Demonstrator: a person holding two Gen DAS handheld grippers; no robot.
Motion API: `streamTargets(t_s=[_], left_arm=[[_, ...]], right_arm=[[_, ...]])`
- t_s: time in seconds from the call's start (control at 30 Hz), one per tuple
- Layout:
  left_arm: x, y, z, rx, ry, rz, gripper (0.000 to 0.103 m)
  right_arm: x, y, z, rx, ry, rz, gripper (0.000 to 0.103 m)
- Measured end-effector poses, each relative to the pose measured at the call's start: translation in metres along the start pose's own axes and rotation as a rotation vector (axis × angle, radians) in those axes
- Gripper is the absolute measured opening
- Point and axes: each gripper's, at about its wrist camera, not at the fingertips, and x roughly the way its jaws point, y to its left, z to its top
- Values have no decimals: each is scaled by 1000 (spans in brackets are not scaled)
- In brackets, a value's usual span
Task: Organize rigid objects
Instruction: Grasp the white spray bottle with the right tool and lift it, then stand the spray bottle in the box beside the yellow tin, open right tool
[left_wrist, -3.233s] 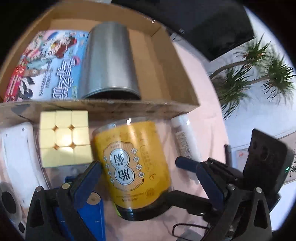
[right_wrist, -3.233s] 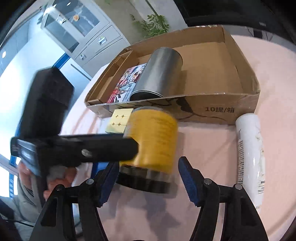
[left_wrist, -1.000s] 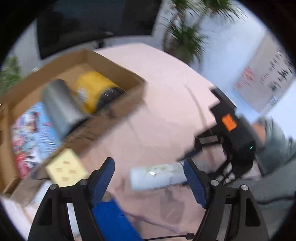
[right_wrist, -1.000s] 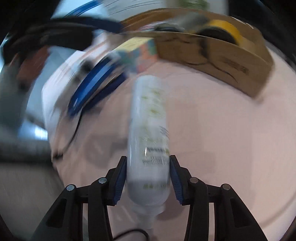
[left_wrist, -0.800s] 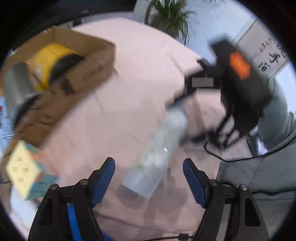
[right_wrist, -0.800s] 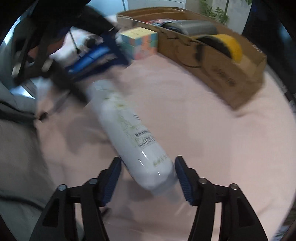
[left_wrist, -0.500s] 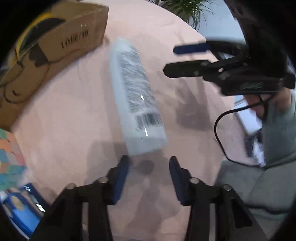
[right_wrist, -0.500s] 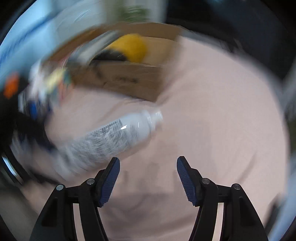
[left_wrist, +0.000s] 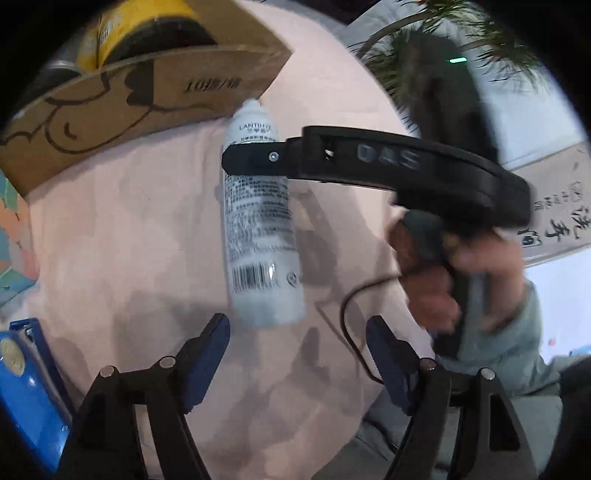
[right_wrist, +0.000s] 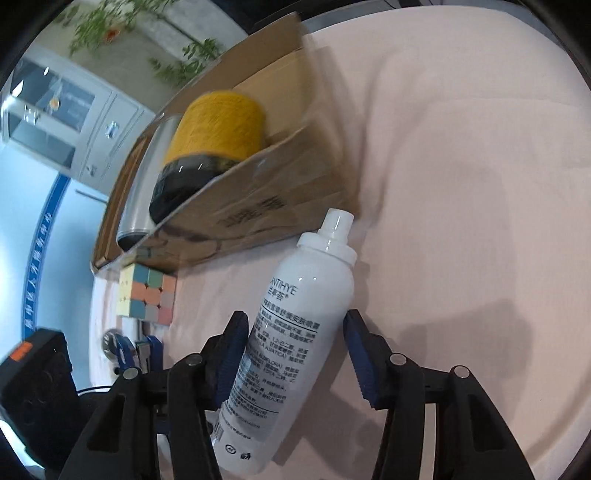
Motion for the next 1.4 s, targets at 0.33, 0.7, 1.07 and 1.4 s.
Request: streamTargets(t_s=[0.33, 0.7, 1.07, 1.4], left_arm=[[-2, -14, -8, -8, -31, 74, 47], [-85, -29, 101, 20, -324, 80, 45], [-58, 6, 146, -106, -239, 45, 44], [-161, 13, 43, -29, -411, 228, 47]], right_arm=[[3, 25, -39, 16, -49, 80, 42], [-67, 76, 87, -204, -276, 99, 42], [1, 52, 162, -262, -166, 62, 43], [5, 74, 123, -272, -223, -125, 99]])
